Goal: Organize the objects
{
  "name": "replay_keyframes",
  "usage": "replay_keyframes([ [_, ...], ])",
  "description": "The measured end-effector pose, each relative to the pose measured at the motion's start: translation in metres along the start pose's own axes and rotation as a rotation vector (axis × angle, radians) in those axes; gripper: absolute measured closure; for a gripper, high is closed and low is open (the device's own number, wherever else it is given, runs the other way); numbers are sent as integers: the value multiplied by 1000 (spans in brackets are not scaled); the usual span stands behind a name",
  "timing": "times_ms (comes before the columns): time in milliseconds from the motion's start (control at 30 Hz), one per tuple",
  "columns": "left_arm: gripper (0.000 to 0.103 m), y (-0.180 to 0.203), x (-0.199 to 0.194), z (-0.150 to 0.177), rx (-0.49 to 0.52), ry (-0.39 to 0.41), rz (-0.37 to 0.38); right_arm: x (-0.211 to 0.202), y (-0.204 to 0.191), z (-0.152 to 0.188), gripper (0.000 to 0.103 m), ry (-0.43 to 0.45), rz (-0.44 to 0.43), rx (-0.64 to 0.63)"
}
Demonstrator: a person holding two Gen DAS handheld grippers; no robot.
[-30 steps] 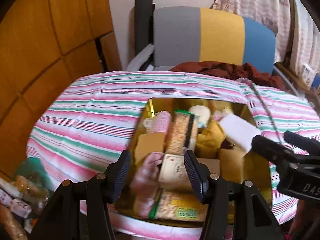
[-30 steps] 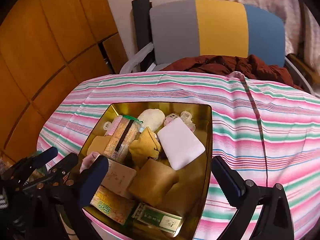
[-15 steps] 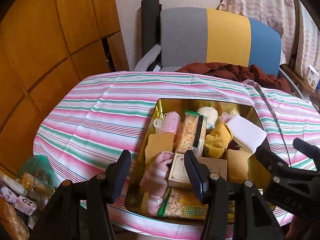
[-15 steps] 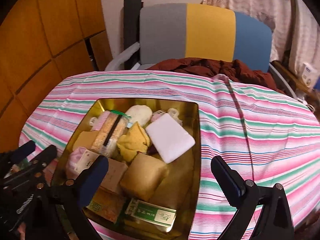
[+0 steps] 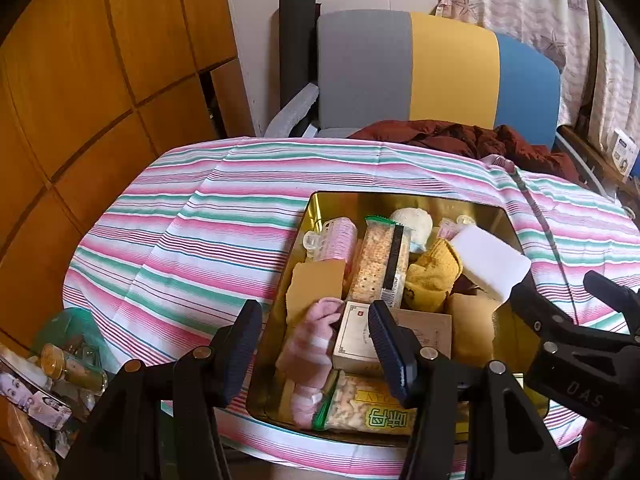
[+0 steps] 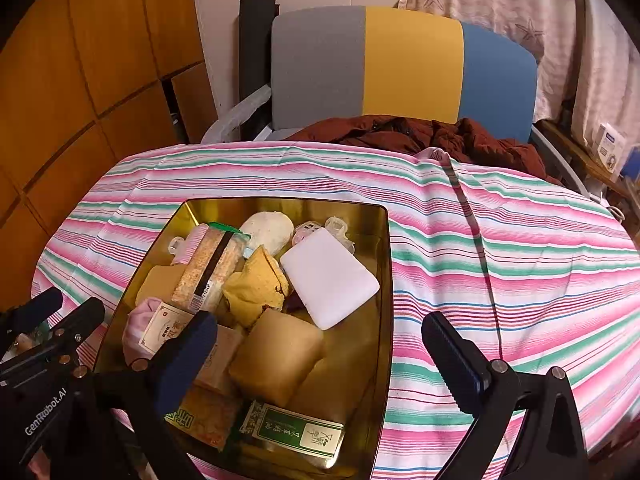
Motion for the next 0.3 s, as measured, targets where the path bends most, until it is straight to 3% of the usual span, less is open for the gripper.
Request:
replay_keyframes([
  [300,49,3,0,0,11,14,-16,0,0,0,0,0,-4,0],
])
Point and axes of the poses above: each gripper's, at about its wrist camera, not at the fingertips, and x roughly the way its jaws point, y to its right, z to its underside, the point moved 8 cm from there along x, roughly the way its jaws point, and after that the axes turned 8 degrees about x, right-handed, at the moved point
